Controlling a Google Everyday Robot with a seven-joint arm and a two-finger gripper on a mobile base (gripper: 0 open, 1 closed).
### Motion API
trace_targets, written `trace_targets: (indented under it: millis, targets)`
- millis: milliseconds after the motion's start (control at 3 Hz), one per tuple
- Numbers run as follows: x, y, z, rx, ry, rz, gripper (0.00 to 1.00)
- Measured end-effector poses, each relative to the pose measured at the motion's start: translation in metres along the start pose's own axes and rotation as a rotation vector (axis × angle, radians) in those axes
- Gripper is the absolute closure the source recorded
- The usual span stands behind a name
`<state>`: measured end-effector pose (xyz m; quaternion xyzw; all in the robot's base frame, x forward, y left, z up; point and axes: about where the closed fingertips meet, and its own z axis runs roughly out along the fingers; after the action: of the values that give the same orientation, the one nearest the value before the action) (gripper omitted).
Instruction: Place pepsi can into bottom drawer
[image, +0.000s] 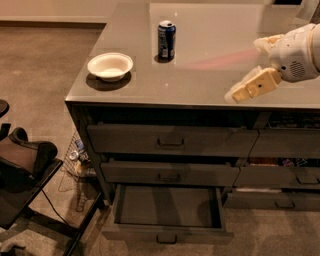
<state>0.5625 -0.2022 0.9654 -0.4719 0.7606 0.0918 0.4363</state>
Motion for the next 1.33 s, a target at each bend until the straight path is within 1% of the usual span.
trace_targets:
  millis: [333,667,1000,1333]
  targets:
    - [-0.007,-0.027,0.016,0.066,-0.089,0.078,0.00]
    - [-0.022,-0.083,0.052,0.122,-0.232,0.213,0.00]
    - [-0.054,-0.152,0.089,0.153,-0.390,0.312,0.00]
    - [-0.077,-0.173,0.116,0.133,-0.460,0.337,0.00]
